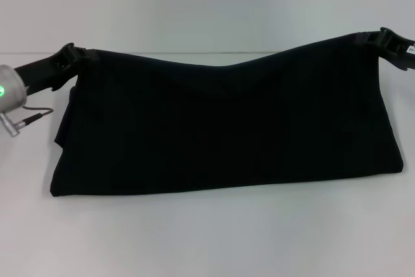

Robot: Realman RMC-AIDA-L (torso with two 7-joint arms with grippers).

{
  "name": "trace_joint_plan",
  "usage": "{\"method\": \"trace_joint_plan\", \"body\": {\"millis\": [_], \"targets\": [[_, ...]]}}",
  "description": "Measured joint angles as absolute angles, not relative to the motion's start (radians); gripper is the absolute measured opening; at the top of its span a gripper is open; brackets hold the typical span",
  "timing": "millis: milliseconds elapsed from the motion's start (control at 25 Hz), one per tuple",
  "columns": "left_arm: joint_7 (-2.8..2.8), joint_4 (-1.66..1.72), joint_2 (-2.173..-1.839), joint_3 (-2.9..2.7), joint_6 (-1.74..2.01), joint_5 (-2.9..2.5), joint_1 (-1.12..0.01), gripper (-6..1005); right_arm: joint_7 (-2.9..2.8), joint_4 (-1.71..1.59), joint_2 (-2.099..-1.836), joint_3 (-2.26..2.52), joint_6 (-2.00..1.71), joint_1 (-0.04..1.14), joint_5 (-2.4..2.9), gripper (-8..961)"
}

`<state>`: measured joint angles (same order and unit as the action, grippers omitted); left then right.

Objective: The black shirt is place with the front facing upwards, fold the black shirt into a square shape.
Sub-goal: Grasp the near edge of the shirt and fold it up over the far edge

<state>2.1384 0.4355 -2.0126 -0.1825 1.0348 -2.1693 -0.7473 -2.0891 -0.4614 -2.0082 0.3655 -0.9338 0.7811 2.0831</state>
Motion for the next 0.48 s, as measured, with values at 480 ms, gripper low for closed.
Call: {"method": "trace_joint_plan", "body": {"millis": [480], "targets": [[1.991,0.425,-2.114,-0.214,0.718,-2.123,-0.795,57,-1.993,-0.436,-2.059,0.482,-0.636,0.798,2.08,112]]}}
